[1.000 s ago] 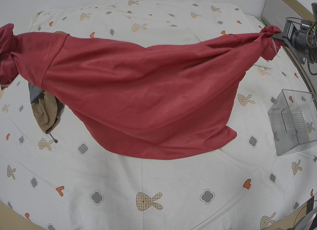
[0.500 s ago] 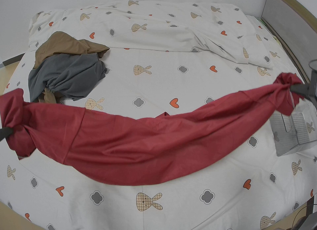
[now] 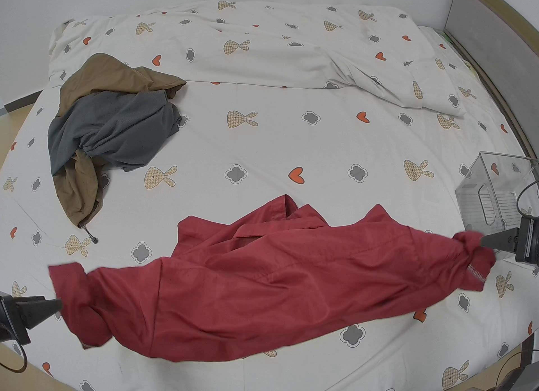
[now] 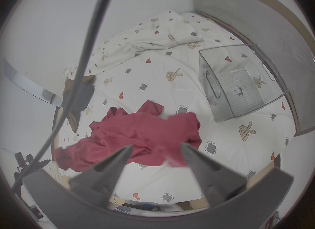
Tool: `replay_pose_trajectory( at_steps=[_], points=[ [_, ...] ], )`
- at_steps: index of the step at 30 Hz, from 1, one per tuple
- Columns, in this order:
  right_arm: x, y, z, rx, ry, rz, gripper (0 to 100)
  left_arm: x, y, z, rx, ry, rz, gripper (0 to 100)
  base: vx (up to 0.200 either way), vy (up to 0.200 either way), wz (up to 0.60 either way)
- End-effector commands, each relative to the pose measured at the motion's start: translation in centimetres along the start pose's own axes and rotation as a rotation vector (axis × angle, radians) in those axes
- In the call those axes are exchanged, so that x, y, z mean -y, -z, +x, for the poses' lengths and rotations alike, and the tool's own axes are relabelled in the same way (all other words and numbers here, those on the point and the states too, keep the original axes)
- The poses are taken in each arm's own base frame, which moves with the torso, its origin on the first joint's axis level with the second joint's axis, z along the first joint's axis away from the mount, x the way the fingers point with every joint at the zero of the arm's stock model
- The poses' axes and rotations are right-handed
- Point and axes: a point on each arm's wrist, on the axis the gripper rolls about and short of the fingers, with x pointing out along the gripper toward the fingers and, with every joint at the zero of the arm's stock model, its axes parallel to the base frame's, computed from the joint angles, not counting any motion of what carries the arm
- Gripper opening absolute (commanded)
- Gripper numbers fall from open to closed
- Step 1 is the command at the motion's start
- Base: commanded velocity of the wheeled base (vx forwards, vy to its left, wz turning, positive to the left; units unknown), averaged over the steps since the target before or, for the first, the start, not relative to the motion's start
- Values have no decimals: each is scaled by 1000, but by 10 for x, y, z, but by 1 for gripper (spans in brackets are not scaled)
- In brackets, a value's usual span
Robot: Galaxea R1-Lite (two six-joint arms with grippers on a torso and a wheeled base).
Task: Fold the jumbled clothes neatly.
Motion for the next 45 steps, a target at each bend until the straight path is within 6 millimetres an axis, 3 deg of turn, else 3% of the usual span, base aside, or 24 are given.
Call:
replay_pose_trajectory(
  at_steps=[1, 8, 11, 16, 17, 18, 21, 22, 23, 26, 28, 33, 45],
  points=[
    [0, 1, 11, -38, 28, -1, 100, -1, 3, 0, -6, -6, -6, 100, 0, 0, 0],
    [-3, -6, 4, -2, 8, -2, 100, 3, -4, -8, 56, -30, 23, 100, 0, 0, 0],
    [-10, -10, 11, -9, -23, -22, 100, 3, -21, -2, 67, -15, 35, 100, 0, 0, 0],
    [-35, -21, 63, -59, -116, -63, 100, 2, -41, 20, 45, 134, 72, 100, 0, 0, 0],
    [-42, -25, 87, -71, -139, -64, 100, 1, -46, 30, 24, 205, 75, 100, 0, 0, 0],
    [-45, -26, 94, -73, -147, -64, 100, 0, -48, 33, 17, 223, 74, 100, 0, 0, 0],
    [-57, -31, 155, -71, -176, -122, 100, -5, -66, 62, -30, 361, 70, 100, 0, 0, 0],
    [-58, -30, 160, -74, -174, -133, 100, -5, -68, 64, -32, 368, 70, 100, 0, 0, 0],
    [-60, -27, 183, -86, -175, -172, 100, -8, -75, 75, -43, 404, 65, 100, 0, 0, 0],
    [-61, -18, 217, -138, -178, -200, 100, -12, -87, 92, -64, 488, 56, 100, 0, 0, 0],
    [-62, -15, 229, -168, -187, -202, 100, -14, -91, 99, -74, 543, 52, 100, 0, 0, 0],
    [-64, -17, 232, -187, -237, -195, 100, -16, -96, 109, -46, 636, 87, 100, 0, 0, 0],
    [-76, -7, 224, -209, -277, -227, 100, -22, -93, 138, -93, 654, 69, 100, 0, 0, 0]
  ],
)
